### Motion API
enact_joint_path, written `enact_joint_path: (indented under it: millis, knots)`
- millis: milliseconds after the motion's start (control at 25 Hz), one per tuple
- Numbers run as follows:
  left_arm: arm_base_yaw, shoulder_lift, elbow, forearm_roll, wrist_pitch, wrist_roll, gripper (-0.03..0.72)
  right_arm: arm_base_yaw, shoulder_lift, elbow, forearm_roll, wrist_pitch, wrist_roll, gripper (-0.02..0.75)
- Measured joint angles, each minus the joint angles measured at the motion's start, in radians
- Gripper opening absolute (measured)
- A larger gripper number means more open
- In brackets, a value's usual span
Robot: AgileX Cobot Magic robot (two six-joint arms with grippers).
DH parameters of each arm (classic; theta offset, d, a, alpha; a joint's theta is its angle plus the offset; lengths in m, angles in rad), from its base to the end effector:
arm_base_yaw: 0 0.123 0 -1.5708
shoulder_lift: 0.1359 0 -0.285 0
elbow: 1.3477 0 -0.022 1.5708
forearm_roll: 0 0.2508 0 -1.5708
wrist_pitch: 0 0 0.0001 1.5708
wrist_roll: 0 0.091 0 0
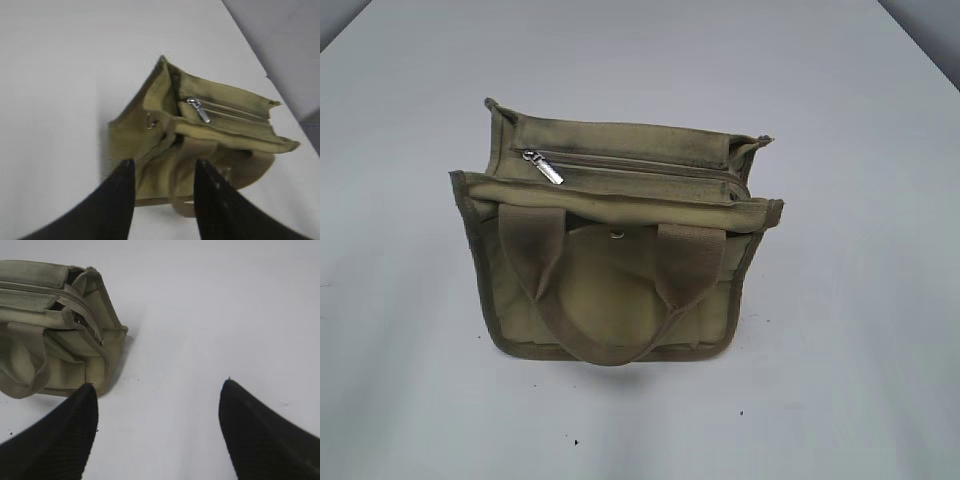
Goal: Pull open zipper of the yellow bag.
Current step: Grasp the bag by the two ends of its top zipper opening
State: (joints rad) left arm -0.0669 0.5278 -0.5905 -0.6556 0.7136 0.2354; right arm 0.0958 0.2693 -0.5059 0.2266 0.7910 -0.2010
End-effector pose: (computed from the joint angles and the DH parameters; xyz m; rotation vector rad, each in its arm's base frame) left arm 0.0926 -0.0426 0.3213 0.0357 2.0404 -0.6403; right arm 0.0479 0.0192 0.2965 -0.2387 2.0102 0.1975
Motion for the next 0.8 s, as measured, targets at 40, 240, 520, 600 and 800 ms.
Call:
enact_joint_path:
  millis: [40,240,520,600,800]
  knots:
    - [0.000,0.074,-0.024,-0.062,0.006,0.058,0.312,0.026,0.035,-0.010,0.000,-0.013,-0.011,0.582]
    - [-0.001,0.441,-0.175,-0.298,0.075,0.193,0.319,0.150,0.284,-0.111,0.010,-0.035,-0.133,0.582]
    - [-0.056,0.807,-0.361,-0.382,0.150,0.219,0.319,0.289,0.709,-0.308,0.028,-0.041,-0.268,0.582]
    - [-0.080,0.883,-0.410,-0.381,0.155,0.219,0.319,0.329,0.804,-0.370,0.029,-0.044,-0.279,0.582]
    - [-0.121,1.040,-0.521,-0.381,0.183,0.222,0.319,0.404,1.025,-0.533,0.030,-0.067,-0.308,0.582]
